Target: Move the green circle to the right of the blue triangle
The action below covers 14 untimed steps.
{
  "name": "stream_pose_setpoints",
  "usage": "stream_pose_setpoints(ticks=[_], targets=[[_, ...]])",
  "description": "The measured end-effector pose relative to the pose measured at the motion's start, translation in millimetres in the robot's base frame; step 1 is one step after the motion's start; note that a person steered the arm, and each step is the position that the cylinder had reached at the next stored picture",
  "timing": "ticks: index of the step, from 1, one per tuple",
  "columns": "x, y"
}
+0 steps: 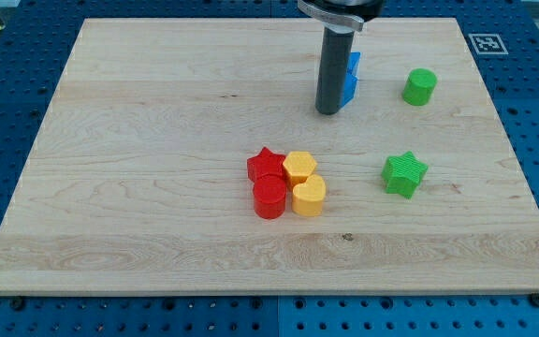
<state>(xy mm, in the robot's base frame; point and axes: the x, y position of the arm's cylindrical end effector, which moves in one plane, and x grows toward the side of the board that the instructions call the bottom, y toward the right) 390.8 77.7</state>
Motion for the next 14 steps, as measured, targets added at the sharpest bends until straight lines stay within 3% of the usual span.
stream_pose_setpoints(ticks=[3, 4, 5, 7, 11, 12, 14], targets=[[27, 145], [8, 172], [-24, 159], [-25, 83], [-15, 90], [-15, 114], [-9, 220]])
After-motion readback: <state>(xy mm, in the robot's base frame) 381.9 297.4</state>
